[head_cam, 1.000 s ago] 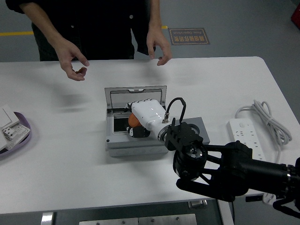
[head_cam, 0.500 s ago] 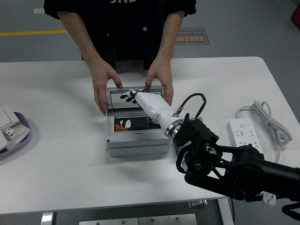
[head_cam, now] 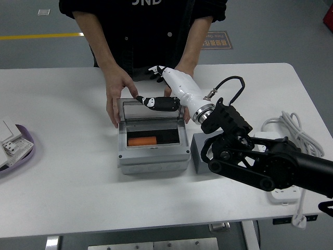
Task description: Pick up the cylinder from the cube,place it in the box,flap close box
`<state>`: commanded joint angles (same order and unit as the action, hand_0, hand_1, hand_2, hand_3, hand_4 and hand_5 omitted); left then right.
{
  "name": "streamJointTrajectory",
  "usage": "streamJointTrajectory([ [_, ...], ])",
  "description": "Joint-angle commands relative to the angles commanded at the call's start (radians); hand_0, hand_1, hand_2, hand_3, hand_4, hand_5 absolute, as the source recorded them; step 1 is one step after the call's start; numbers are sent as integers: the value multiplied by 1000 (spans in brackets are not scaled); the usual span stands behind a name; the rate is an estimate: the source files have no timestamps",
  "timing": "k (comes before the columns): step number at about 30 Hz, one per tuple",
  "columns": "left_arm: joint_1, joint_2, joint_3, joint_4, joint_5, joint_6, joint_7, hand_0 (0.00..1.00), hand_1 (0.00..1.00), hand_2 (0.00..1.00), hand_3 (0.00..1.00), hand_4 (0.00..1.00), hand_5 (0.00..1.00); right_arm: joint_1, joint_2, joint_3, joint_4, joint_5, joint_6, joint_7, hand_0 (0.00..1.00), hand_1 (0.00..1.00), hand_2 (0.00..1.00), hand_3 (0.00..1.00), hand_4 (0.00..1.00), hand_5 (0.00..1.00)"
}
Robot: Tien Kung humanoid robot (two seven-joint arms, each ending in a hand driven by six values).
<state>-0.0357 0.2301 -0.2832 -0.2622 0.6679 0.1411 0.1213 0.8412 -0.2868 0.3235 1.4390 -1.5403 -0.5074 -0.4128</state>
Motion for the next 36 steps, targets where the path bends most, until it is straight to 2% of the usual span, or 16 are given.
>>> streamJointTrajectory([
  [9,2,0,-2,0,1,1,2,510,549,555,588,714,157,-41,-87,-57,161,18,3,-14,759,650,676,681,811,432],
  [10,2,0,-1,1,1,1,2,510,549,555,587,713,156,-48,-97,-59,183,36,-4,-7,752,645,674,678,780,402],
  [16,3,-1,3,0,-4,2,1,510,549,555,587,712,156,-87,-133,-59,268,149,-58,76,739,644,674,676,761,397],
  [20,4,-3,5,0,-7,3,0,510,549,555,587,712,156,-104,-145,-56,281,241,-56,153,739,644,674,676,761,397],
  [21,5,-4,5,0,-6,3,0,510,549,555,587,712,156,-108,-146,-58,277,269,-45,175,739,644,674,676,761,397],
  [22,5,-4,5,0,-6,2,0,510,549,554,587,711,157,-113,-146,-60,271,301,-30,198,703,639,672,667,717,381],
  [27,4,-4,11,-1,-14,3,-3,510,549,554,587,711,157,-140,-142,-63,231,458,44,294,703,639,672,667,717,381],
  [32,5,-4,17,-1,-22,4,-6,510,549,555,587,712,155,-177,-163,-2,229,582,41,338,706,642,675,670,707,378],
  [36,7,-6,16,-1,-22,4,-6,510,549,555,588,712,155,-215,-200,84,264,560,24,331,713,646,680,679,706,384],
])
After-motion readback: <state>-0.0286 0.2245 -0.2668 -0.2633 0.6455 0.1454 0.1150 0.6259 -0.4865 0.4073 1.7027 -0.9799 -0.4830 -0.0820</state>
